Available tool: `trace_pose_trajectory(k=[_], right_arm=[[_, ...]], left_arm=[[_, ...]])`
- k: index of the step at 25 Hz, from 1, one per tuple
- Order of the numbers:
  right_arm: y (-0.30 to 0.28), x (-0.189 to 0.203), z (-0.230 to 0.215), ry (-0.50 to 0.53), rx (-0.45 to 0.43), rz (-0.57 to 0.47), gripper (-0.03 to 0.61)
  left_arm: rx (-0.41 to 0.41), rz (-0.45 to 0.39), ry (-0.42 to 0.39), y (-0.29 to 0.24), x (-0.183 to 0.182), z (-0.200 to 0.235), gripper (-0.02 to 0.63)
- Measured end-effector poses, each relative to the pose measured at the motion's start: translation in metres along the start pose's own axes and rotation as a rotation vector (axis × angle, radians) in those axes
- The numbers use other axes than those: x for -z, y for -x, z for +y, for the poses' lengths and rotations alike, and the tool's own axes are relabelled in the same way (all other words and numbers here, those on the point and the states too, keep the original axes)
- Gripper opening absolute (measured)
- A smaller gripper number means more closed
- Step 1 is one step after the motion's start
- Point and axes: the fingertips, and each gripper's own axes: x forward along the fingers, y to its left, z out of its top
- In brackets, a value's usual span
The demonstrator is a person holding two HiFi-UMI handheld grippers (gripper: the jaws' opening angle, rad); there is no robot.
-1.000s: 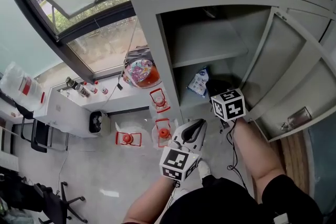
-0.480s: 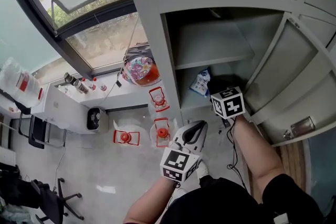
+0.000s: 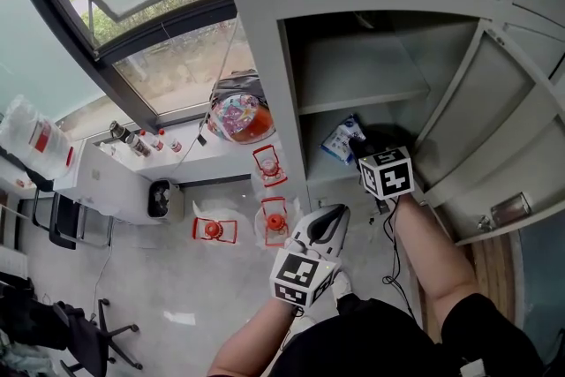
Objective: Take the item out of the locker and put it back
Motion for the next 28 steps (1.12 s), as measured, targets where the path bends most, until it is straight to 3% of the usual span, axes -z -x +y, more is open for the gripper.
trace_pose_trajectory(k=[4,7,11,13,28], right_arm=[[0.011,-0.006,-0.001,-0.004,0.023,-0.031,0.23],[0.022,-0.01,0.002,-0.008,0.028,-0.06,0.217],[0.042,-0.015,0.013,-0.007,0.024,-0.092,0.082],[0.052,-0.016,0.021,-0.004,0.017,-0.105,0.054],[0.153,0.004,0.097,-0.037,-0.027,-0.196,0.054]], left_arm=[[0.011,0.001,-0.009,0.007,-0.001,-0.006,0.026],[0.013,-0.001,-0.01,0.013,-0.002,-0.01,0.026],[0.015,-0.008,-0.022,0.025,-0.005,-0.017,0.026],[0.015,-0.012,-0.028,0.033,-0.006,-0.021,0.026],[0.018,-0.043,-0.026,0.108,-0.002,-0.051,0.026]])
